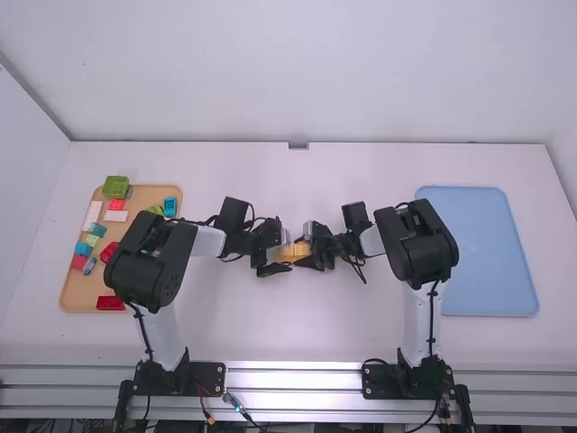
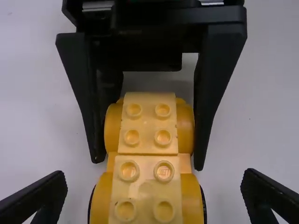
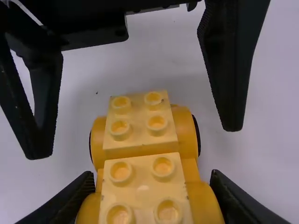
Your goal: Assemble lego blocks to make yellow taxi
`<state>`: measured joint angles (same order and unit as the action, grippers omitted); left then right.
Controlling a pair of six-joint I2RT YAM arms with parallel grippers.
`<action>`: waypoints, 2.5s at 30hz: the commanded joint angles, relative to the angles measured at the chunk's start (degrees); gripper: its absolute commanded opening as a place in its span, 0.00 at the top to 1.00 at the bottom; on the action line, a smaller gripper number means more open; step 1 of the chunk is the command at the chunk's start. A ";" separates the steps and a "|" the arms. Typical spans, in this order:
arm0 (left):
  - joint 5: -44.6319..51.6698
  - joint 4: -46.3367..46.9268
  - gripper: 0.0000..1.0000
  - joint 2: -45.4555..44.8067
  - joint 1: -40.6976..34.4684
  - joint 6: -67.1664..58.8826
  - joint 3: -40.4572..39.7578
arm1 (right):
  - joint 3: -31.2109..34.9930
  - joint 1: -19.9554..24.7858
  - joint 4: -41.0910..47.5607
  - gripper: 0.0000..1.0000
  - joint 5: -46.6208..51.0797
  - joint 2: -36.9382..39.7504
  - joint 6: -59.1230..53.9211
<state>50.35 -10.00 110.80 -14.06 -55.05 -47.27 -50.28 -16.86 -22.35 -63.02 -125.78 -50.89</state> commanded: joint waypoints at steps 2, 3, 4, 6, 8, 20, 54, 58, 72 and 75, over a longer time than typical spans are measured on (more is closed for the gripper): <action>1.25 3.87 0.01 -3.39 0.70 1.64 -3.08 | -0.76 0.39 0.26 0.61 -0.11 -0.98 0.76; 1.20 4.57 0.01 -4.00 0.70 1.66 -3.45 | -0.76 0.48 0.26 0.61 -0.13 -0.98 0.72; 1.25 5.51 0.01 -4.90 0.72 1.62 -3.87 | -0.76 0.66 0.26 0.61 -0.17 -0.98 0.70; 1.25 7.45 0.01 -7.69 1.11 1.25 -4.33 | -0.76 0.79 0.26 0.61 -0.13 -0.98 0.74; 1.20 7.91 0.02 -8.79 0.94 1.22 -4.44 | -0.76 0.70 0.26 0.62 -0.20 -0.98 0.70; -1.31 9.29 0.98 -6.69 1.16 1.66 -3.98 | -0.76 1.01 0.24 0.61 -0.15 -0.98 0.72; -3.50 8.13 0.98 7.58 0.59 1.27 -4.28 | -1.31 1.14 0.39 0.60 -0.17 -0.98 1.62; -7.45 10.12 0.98 7.98 0.57 1.66 -5.38 | -1.51 1.25 0.22 0.60 -0.13 -0.98 1.60; -4.35 41.90 0.01 1.14 3.28 -9.57 -29.75 | -1.51 1.57 0.04 0.56 0.00 -0.98 1.99; -4.31 47.52 0.01 1.14 4.46 -11.54 -33.92 | -1.51 1.49 0.07 0.55 0.07 -0.98 2.01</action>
<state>46.94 35.92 114.10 -10.98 -62.81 -78.72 -52.10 -15.09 -22.31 -61.21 -125.80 -49.04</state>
